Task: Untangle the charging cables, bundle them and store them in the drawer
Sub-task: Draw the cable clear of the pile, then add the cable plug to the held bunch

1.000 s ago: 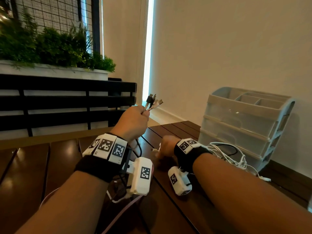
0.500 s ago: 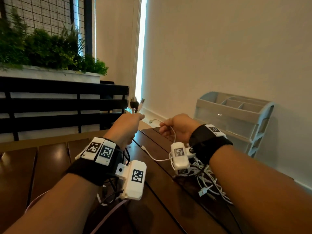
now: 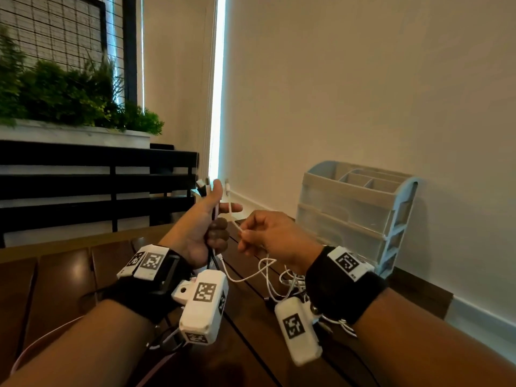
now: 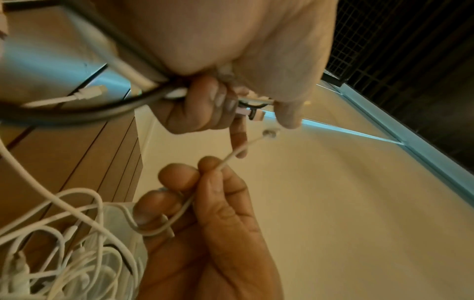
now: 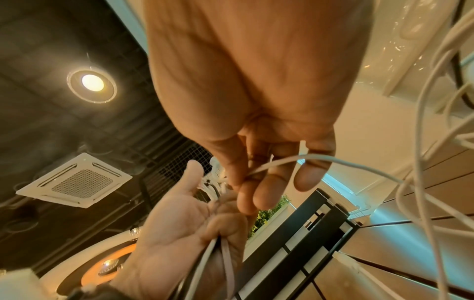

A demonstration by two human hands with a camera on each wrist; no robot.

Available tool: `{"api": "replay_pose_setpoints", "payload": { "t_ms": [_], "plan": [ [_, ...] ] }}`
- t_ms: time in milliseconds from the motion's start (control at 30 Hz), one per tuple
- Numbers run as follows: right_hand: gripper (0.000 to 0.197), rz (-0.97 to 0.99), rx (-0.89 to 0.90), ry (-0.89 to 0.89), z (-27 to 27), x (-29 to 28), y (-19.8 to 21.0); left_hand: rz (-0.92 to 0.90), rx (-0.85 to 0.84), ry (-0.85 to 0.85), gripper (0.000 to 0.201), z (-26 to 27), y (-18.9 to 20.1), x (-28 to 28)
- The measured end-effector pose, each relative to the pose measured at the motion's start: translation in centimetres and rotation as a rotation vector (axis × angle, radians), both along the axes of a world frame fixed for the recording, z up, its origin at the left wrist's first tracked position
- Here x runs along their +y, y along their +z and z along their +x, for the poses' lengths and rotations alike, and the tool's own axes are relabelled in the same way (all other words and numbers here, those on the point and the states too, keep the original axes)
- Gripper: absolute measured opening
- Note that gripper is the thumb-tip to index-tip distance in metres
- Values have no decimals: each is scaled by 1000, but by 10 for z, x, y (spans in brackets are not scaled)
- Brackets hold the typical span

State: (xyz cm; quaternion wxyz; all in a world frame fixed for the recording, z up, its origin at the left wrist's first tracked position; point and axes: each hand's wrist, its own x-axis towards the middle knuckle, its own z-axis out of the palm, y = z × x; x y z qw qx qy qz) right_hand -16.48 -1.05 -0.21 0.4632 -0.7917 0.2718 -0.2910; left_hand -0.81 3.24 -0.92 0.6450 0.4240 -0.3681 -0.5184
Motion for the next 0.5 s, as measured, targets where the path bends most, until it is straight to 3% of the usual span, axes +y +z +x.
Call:
{"api": "replay_pose_setpoints", "payload": {
  "t_ms": [200, 267, 400, 433, 500],
  "plan": [
    [4, -50, 185, 53, 3, -1, -12, -79, -52, 145, 39, -9, -10, -6],
    [12, -9, 168, 60, 4, -5, -16, -110, -26, 189, 35, -10, -11, -8],
    [18, 415, -72, 55, 3, -17, -16, -203, 25, 195, 45, -9, -12, -8],
    [18, 422, -75, 38, 2, -20, -15, -231, 48, 192, 49, -6, -11, -8],
    [17, 227, 21, 2, -2, -29, -19, -276, 154, 186, 53, 0, -7, -7]
  ]
}}
